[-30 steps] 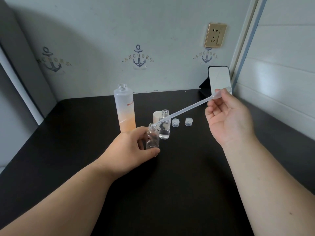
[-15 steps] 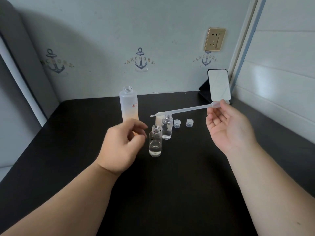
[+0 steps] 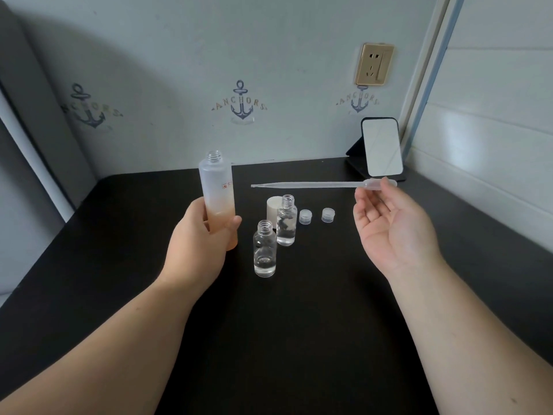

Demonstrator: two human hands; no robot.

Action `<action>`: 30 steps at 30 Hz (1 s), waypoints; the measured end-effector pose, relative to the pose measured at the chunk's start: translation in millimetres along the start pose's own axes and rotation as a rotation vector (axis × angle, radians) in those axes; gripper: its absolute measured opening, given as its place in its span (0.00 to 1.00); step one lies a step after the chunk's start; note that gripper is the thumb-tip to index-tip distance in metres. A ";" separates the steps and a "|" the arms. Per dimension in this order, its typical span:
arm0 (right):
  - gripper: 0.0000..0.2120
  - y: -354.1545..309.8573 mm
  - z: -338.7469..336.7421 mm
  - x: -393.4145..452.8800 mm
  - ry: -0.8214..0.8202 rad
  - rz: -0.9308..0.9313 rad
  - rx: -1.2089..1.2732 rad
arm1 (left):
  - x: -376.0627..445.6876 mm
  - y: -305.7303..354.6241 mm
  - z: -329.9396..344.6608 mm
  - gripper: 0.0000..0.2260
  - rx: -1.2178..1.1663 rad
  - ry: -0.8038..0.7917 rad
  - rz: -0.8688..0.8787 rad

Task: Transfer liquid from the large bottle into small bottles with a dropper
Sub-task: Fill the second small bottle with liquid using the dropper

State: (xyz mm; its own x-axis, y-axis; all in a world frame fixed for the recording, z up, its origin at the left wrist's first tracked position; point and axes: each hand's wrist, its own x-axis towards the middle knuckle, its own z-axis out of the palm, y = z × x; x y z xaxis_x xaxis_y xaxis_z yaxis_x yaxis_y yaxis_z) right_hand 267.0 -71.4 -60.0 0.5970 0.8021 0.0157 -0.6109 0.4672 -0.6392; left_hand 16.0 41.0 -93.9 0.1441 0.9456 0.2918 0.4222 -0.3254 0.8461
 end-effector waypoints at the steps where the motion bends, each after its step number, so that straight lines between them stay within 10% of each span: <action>1: 0.10 0.3 0.4 -0.6 -0.002 0.000 0.003 | 0.2 0.1 -1.1 0.14 -0.020 0.002 0.000; 30: 0.09 -5.7 1.0 -4.9 -0.117 -0.166 -0.242 | -6.6 5.0 -6.3 0.21 0.187 0.048 0.235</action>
State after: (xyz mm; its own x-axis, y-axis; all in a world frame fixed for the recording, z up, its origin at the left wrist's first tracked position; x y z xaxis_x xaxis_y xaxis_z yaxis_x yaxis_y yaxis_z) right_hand 267.0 -77.6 -55.7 0.6059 0.7662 0.2142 -0.3605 0.5043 -0.7847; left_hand 11.5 33.0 -88.7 0.2169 0.8421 0.4939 0.5403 -0.5249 0.6577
